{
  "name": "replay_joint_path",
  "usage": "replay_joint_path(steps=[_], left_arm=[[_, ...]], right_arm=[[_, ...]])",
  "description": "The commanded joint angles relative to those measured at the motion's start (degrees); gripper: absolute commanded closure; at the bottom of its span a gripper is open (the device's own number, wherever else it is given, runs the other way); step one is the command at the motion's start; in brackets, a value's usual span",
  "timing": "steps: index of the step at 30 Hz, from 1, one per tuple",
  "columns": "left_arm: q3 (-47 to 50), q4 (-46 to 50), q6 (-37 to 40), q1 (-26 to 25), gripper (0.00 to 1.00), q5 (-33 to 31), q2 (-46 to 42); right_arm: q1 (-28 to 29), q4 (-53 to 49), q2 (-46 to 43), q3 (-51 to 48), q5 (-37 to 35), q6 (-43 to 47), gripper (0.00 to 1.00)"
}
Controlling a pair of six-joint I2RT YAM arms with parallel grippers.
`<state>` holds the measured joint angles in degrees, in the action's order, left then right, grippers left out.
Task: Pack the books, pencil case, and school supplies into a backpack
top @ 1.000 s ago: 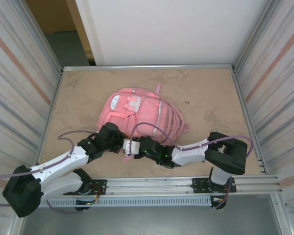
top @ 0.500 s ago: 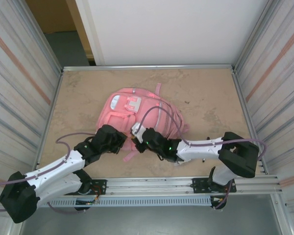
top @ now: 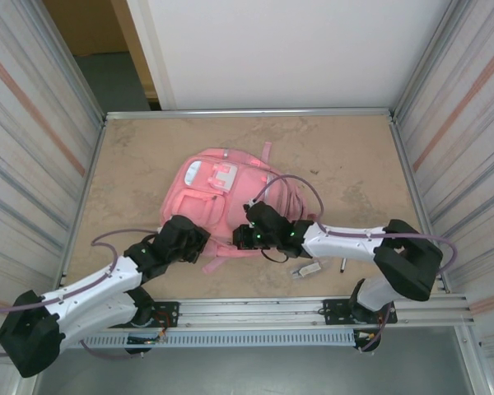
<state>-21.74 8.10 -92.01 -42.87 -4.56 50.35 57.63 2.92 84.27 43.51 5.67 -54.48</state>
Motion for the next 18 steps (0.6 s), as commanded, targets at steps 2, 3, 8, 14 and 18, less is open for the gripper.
replay_joint_path(steps=[2, 3, 8, 14, 18], left_arm=[[0.6, 2.2, -1.2, 1.2, 1.0, -6.9, -1.9], [0.7, 2.3, -1.3, 1.4, 1.0, -7.1, -2.1], [1.0, 3.8, -0.2, 4.1, 1.0, -6.7, -3.6], [0.5, 6.7, 8.2, 13.1, 1.0, 0.3, -7.1], [-1.4, 11.7, 16.7, 22.1, 1.0, 7.3, -7.1]], right_arm=[[-2.6, -11.5, -5.4, -3.6, -1.4, -4.5, 1.0], [-3.0, -12.6, -6.6, -4.3, -2.6, -4.4, 1.0], [-6.2, -15.6, -11.5, -7.5, -6.6, -1.3, 1.0], [-9.1, -17.4, -19.1, -9.6, -12.4, 9.6, 1.0], [-11.1, -16.8, -22.5, -9.1, -8.4, 16.3, 1.0]])
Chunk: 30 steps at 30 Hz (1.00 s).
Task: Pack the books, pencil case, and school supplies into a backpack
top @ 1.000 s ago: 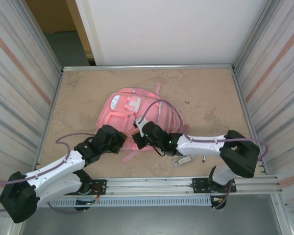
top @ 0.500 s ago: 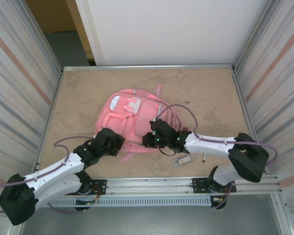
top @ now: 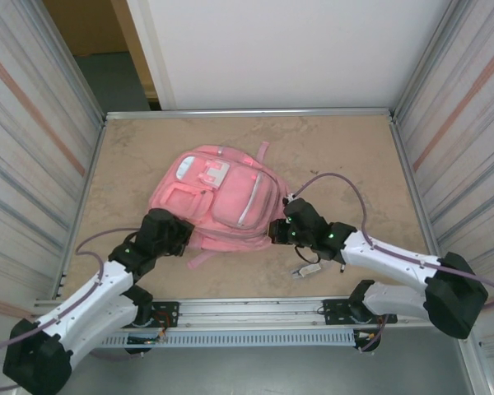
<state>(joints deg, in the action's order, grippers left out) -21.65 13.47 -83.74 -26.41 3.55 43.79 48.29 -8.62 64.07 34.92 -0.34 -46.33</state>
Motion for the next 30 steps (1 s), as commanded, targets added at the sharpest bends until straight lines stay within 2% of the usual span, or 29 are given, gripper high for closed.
replay_joint_path(steps=[1, 5, 8, 10, 13, 16, 17, 19, 20, 22, 25, 30], left_arm=[[-1.4, 6.3, 10.1, 7.7, 1.0, 1.2, -0.2], [-2.6, 3.7, 17.2, 17.6, 1.0, 13.1, 5.3], [-7.4, 3.4, 23.2, 22.4, 1.0, 21.0, 13.3], [-11.2, 2.7, 26.4, 22.7, 1.0, 22.6, 18.3], [-18.1, 3.5, 30.9, 22.9, 1.0, 21.6, 25.6], [-26.0, 5.7, 35.8, 24.1, 0.98, 22.2, 33.5], [-28.6, 6.3, 37.0, 24.6, 0.92, 23.4, 36.0], [-32.2, 7.7, 39.1, 25.4, 0.63, 25.0, 39.4], [-33.7, 9.6, 39.5, 25.7, 0.55, 25.2, 40.2], [-34.6, 12.4, 39.7, 26.0, 0.48, 26.4, 39.4], [-30.9, 14.9, 38.0, 25.5, 0.43, 27.9, 33.6], [-20.8, 18.1, 32.5, 21.3, 0.44, 25.8, 19.3]], right_arm=[[-2.1, -4.5, -2.8, -0.3, -0.8, 9.2, 1.0], [-1.9, -0.7, -2.7, 0.5, 3.6, 11.9, 1.0], [-0.6, 3.5, -0.7, 1.7, 6.4, 13.3, 1.0], [0.6, 6.3, 1.0, 3.0, 8.3, 13.8, 1.0], [3.0, 9.6, 4.0, 6.0, 10.7, 14.1, 1.0], [6.1, 11.0, 7.5, 9.7, 10.3, 15.0, 1.0], [6.8, 11.6, 8.8, 10.7, 10.0, 15.0, 1.0], [7.8, 13.4, 11.2, 12.0, 10.0, 14.2, 1.0], [8.2, 14.4, 12.5, 12.8, 10.1, 13.7, 1.0], [8.8, 16.1, 14.7, 14.1, 10.4, 13.3, 1.0], [9.7, 18.5, 17.4, 15.6, 10.3, 13.8, 1.0], [10.5, 20.8, 21.2, 17.5, 11.7, 14.4, 1.0]])
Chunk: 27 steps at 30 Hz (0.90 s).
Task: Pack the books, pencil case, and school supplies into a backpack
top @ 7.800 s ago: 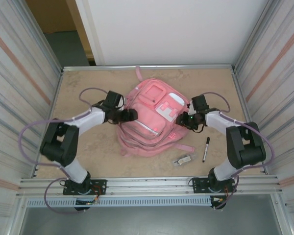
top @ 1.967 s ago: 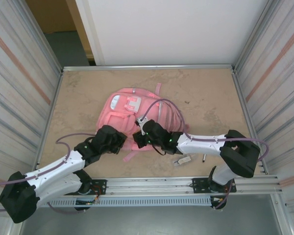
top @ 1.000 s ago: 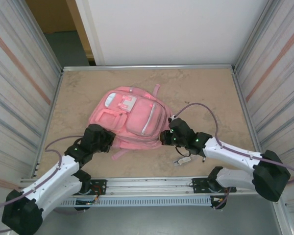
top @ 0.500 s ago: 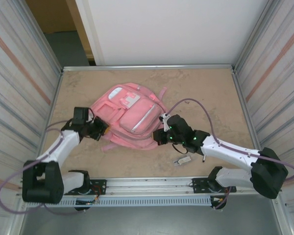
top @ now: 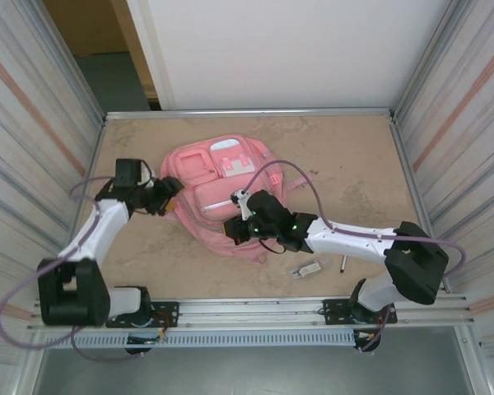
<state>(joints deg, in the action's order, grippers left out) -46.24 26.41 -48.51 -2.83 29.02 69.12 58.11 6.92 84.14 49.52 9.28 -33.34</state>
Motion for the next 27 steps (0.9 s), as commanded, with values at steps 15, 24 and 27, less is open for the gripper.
replay_joint_path(steps=[15, 24, 27], left_arm=[[19.0, -3.4, -26.4, -19.5, 0.53, -19.1, -22.2], [17.1, -3.4, -23.3, -19.0, 0.87, -24.4, -19.1], [17.0, -3.6, -21.3, -17.6, 1.0, -23.1, -19.4]], right_arm=[[5.2, 11.1, 5.3, 4.2, 3.0, -1.4, 1.0], [7.3, 6.4, 2.8, -0.1, -1.7, -1.7, 1.0], [7.1, 2.0, 0.3, -1.8, -5.1, 1.1, 1.0]])
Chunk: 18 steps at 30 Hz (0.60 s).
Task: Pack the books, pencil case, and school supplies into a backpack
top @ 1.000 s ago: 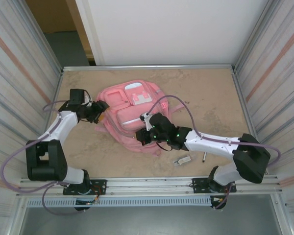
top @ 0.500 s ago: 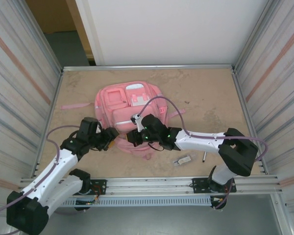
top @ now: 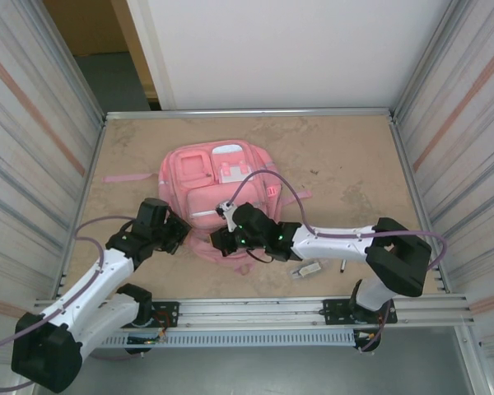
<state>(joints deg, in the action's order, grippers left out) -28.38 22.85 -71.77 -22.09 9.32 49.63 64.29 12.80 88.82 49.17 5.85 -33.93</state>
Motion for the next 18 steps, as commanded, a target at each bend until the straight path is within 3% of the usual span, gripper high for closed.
replay_joint_path(steps=[1, 5, 12, 15, 18], left_arm=[[-1.0, 0.2, 2.7, 2.3, 1.0, -2.6, 0.0], [-1.1, 2.1, 5.2, 6.0, 1.0, -0.1, -1.9], [-1.2, 3.5, 11.0, 16.4, 1.0, 8.2, -3.8], [-3.6, 2.6, 16.9, 20.4, 1.0, 14.3, 1.0], [-9.7, 4.9, 22.9, 22.4, 1.0, 18.7, 9.7]], right_arm=[[0.7, -5.4, -5.2, -2.1, -2.7, 2.8, 1.0], [-1.9, -9.9, -10.2, -5.9, -5.6, 6.1, 1.0], [-14.2, -12.6, -19.1, -14.0, -4.1, 9.2, 1.0], [-18.3, -12.7, -20.7, -15.3, -2.0, 12.7, 1.0], [-18.4, -12.4, -21.1, -14.4, 1.0, 15.7, 1.0]])
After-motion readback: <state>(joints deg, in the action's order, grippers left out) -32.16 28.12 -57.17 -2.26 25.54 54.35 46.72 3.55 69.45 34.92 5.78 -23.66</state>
